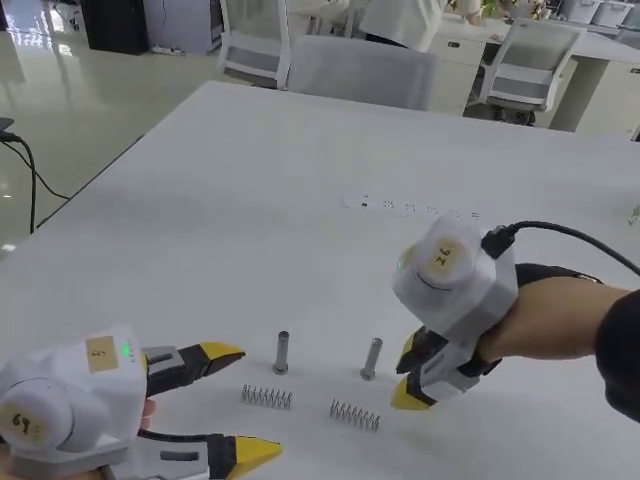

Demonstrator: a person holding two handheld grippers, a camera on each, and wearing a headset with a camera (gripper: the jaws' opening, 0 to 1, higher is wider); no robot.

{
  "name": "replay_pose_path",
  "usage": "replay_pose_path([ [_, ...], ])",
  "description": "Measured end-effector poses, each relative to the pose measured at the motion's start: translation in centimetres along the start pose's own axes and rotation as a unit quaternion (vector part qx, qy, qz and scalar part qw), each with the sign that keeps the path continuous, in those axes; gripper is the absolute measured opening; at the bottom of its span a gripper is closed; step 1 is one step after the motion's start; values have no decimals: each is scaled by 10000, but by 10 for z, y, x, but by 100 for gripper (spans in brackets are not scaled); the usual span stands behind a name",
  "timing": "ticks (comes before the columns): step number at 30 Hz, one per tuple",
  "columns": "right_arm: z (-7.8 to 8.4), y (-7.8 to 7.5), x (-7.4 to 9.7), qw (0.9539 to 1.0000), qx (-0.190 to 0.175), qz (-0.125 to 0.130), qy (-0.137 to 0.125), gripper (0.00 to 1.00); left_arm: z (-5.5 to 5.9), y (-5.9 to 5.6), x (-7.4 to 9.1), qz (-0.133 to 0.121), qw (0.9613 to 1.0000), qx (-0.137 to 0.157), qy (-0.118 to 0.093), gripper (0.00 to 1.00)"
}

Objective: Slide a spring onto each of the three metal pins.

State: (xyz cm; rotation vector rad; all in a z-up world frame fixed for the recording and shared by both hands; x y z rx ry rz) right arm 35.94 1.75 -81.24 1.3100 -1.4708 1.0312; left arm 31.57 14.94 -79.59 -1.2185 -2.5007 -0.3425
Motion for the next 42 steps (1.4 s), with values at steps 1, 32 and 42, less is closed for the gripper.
replay_pose_path([
  [1, -1, 2, -2, 10000, 23, -23, 14, 20, 0, 0, 0, 2, 10000, -1, 0, 54],
  [32, -3, 17, -38, 9992, 129, -134, 363, 12, -2, -5, -2, 85, 10000, -42, -17, 52],
  [42, -5, 16, -37, 9993, 180, -43, 328, 8, -3, -9, -4, 163, 9998, -67, -21, 50],
])
Point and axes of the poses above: the centre of the closed fingertips' face, and the gripper's own axes: x roughly backward along the fingers, y roughly to its left, z roughly out of its underside, the point moved 2 cm from there along x, roughly backward along the fingers, and after that the axes turned 5 degrees about y, right-handed, at the moved point
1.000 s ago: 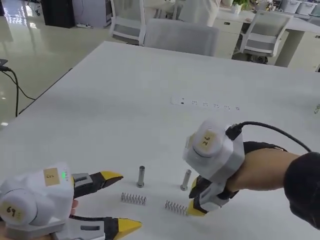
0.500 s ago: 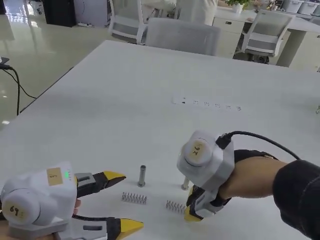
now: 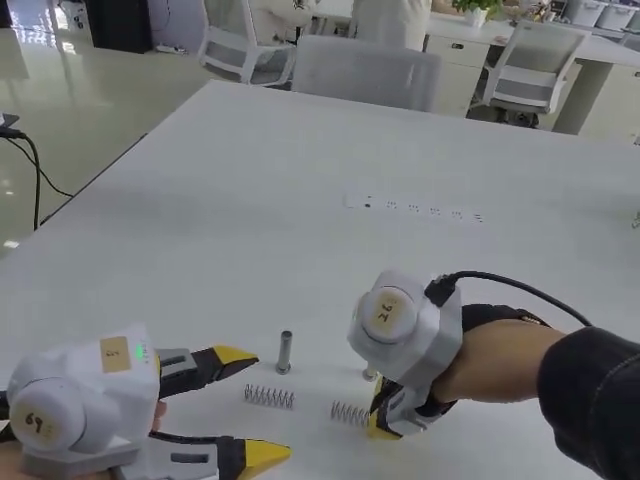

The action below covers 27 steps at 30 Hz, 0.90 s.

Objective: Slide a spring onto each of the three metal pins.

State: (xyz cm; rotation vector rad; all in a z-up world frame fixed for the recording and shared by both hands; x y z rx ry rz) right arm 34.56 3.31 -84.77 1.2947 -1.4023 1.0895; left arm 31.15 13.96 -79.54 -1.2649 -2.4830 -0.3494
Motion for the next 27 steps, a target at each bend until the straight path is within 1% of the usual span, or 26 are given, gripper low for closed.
replay_pose_path([
  [4, -2, 1, 8, 10000, -2, 14, -51, 8, 0, -2, -1, 46, 10000, -16, 11, 48],
  [7, -5, 3, 13, 9999, -62, -29, -147, 8, 0, -5, -3, 103, 9999, -56, 33, 46],
  [12, -6, 7, 22, 9998, -28, -68, -190, 8, -2, -10, -7, 204, 9997, -124, 43, 45],
  [21, -21, 18, 43, 9988, 245, -117, -400, 8, -10, -17, -14, 412, 9988, -280, 17, 41],
  [27, -27, 26, 50, 9978, 502, -154, -405, 8, -15, -20, -16, 504, 9980, -383, -12, 36],
])
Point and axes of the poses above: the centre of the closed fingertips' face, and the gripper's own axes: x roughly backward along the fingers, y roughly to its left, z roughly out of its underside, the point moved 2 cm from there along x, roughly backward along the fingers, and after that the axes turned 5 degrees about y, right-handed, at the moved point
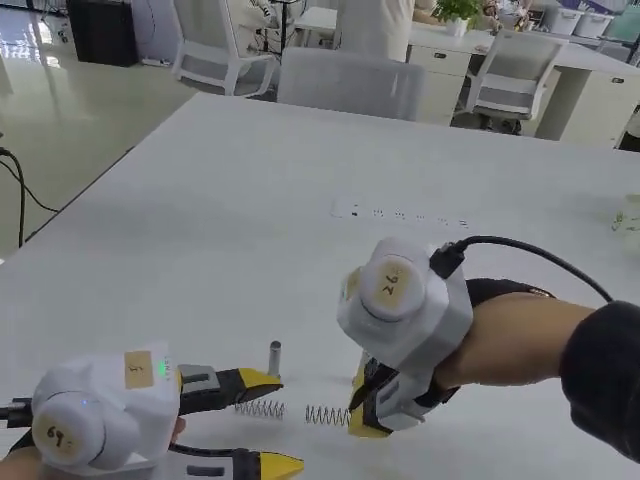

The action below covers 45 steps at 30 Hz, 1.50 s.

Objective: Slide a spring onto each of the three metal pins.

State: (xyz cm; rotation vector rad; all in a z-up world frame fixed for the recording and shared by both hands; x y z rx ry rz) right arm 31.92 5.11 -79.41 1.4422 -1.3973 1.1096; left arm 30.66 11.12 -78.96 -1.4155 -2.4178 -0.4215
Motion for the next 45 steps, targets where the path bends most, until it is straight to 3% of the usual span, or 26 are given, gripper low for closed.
replay_pose_path([
  [10, -8, 7, 8, 9997, 236, -83, 10, 8, -8, -7, -4, 214, 9995, -201, -81, 23],
  [25, -10, 17, 10, 9988, 412, -244, 118, 8, -9, -15, -9, 399, 9984, -389, -88, 4],
  [39, -21, 20, 24, 9988, 472, -137, 60, 8, -7, -14, -8, 391, 9986, -364, -57, 2],
  [45, -33, 19, 33, 9985, 523, -63, -139, 8, -8, -14, -8, 378, 9986, -351, -72, 2],
])
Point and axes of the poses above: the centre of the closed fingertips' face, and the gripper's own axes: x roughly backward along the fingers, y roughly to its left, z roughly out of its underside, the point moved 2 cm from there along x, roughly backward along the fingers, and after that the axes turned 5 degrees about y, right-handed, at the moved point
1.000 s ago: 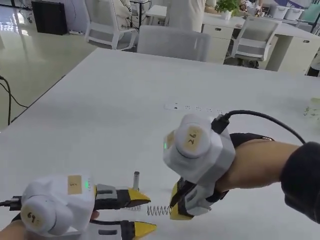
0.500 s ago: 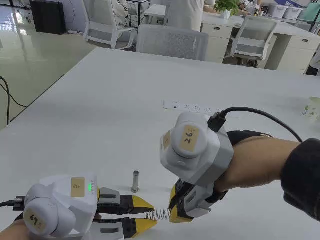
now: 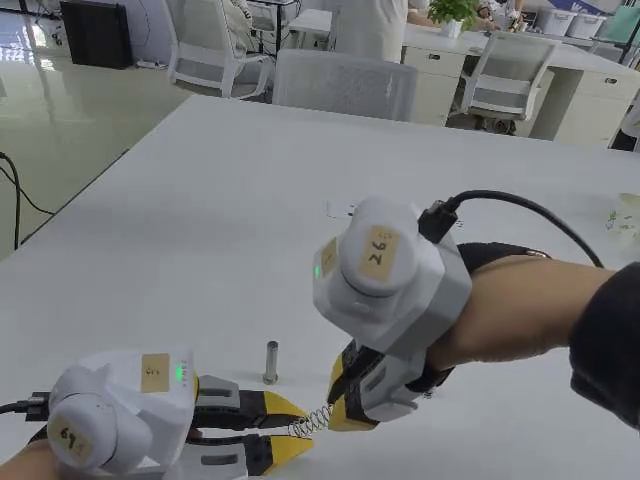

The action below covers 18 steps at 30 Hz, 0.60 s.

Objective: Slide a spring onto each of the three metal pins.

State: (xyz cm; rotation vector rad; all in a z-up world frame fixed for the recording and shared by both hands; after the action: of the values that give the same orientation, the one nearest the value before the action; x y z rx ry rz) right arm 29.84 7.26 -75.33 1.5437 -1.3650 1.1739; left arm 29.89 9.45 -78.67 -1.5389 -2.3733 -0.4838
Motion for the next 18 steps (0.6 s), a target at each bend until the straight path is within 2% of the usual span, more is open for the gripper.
replay_pose_path([
  [9, -16, 2, 6, 9996, 138, 81, -214, 8, -3, -1, -1, 20, 10000, -5, -39, 2],
  [18, -16, 2, 5, 9996, 100, 67, -270, 8, -4, 0, -1, 11, 10000, -15, -52, 2],
])
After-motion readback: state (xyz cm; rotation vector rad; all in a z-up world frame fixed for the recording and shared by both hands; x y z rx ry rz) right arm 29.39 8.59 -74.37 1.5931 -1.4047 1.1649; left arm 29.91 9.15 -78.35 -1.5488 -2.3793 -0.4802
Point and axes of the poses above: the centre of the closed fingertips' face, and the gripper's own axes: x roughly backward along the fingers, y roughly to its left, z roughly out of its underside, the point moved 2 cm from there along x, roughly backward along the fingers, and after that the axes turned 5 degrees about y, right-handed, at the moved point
